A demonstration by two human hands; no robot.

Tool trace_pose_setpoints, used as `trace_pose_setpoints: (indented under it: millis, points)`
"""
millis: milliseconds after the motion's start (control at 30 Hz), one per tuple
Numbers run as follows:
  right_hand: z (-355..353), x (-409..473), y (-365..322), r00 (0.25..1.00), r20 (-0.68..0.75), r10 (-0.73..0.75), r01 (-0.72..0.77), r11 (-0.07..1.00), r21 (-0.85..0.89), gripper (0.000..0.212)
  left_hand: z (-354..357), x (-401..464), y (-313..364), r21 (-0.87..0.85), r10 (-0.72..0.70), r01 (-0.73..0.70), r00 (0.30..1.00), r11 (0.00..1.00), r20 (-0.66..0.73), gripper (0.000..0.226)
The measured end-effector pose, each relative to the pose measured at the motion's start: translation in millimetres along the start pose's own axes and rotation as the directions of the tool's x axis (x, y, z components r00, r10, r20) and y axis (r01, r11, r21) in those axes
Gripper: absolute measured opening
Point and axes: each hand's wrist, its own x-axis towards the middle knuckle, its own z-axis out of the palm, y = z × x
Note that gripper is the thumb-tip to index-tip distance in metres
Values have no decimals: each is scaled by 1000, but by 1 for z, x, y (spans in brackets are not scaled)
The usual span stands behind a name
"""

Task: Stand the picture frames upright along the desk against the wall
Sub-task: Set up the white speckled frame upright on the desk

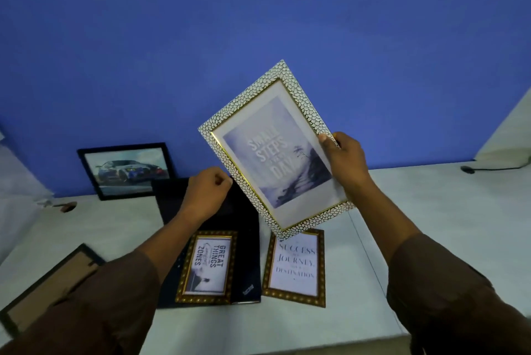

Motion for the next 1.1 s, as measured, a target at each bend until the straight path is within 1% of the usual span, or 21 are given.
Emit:
trace_pose_setpoints:
  millis: [67,100,200,267,400,500,600,667,767,867,900,1000,1033,1100]
  points:
    - [-5,13,9,998,-8,61,-60,996,66,44,11,18,0,-93,-73,79,995,993,62,14]
    - [-7,20,14,996,-12,85,-84,991,102,44,16,28,1,-137,-83,96,992,986,100,15]
    - [-13,43,26,992,-23,127,-120,973,199,40,34,62,14,-234,-22,61,986,970,165,9]
    - [-17,55,30,991,-30,128,-119,972,202,37,43,82,27,-306,-19,83,978,948,206,10]
    - [-16,80,53,987,-74,141,-122,968,218,39,61,118,48,-310,-14,96,966,946,259,25]
    - [-10,98,77,982,-80,170,-149,964,220,40,72,140,55,-276,-12,100,952,956,305,27]
    - [-3,122,104,981,-53,186,-176,971,161,39,91,160,59,-262,-10,104,941,960,338,26]
    - [1,138,124,991,-18,133,-131,990,60,40,102,169,62,-262,-12,108,939,959,345,29]
    - [12,168,155,995,68,70,-62,990,-124,42,121,187,62,-229,-55,145,932,963,358,32]
    - [25,203,181,985,162,53,-17,976,-215,37,143,211,56,-227,-100,192,926,955,363,33]
    - [30,213,188,980,190,50,-3,972,-236,35,150,219,50,-219,-116,206,925,954,361,38]
    - [43,241,201,962,270,34,50,953,-298,23,186,260,-3,-160,-233,305,904,939,358,58]
    - [47,249,205,956,293,36,59,950,-308,23,200,274,-26,-130,-281,343,894,930,350,60]
    - [55,262,215,939,338,58,60,943,-328,30,221,292,-53,-94,-349,397,880,913,322,57]
